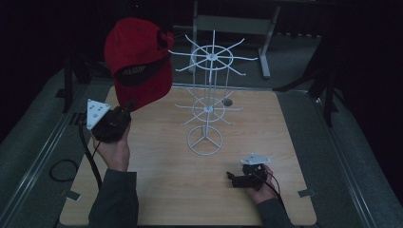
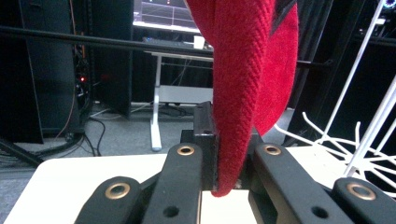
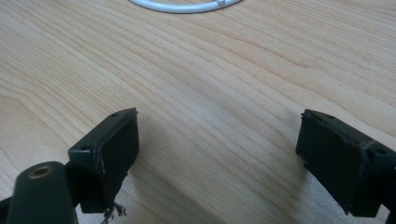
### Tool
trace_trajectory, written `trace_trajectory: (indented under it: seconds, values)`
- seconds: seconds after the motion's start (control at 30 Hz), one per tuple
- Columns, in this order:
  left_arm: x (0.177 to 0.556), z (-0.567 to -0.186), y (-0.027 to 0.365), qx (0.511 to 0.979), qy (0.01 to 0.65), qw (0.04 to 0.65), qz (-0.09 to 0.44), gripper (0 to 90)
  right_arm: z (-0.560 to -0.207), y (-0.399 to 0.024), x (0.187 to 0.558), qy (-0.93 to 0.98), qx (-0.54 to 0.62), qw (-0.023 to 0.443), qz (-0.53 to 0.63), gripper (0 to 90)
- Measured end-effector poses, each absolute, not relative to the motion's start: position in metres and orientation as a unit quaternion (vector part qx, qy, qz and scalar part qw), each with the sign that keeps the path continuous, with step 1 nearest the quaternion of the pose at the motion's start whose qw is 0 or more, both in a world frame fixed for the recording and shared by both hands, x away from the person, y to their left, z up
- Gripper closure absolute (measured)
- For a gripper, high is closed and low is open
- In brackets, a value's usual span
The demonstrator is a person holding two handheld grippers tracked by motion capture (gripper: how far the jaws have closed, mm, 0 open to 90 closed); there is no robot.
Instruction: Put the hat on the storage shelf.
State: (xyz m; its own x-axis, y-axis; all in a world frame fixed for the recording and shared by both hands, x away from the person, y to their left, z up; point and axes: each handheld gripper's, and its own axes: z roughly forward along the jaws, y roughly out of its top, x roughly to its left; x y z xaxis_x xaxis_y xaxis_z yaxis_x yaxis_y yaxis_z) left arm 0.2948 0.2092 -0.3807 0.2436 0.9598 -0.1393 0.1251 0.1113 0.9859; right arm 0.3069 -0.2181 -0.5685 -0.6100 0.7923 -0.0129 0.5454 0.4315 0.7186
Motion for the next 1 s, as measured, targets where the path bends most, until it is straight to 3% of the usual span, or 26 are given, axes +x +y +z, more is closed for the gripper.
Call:
trace_trajectory:
  seconds: [1.0]
  values:
    - [0.278,-0.363,0.208,0.546,0.471,0.581,0.378,86.0,-0.569,-0.218,0.307,0.827,0.405,0.177,0.347,13.0]
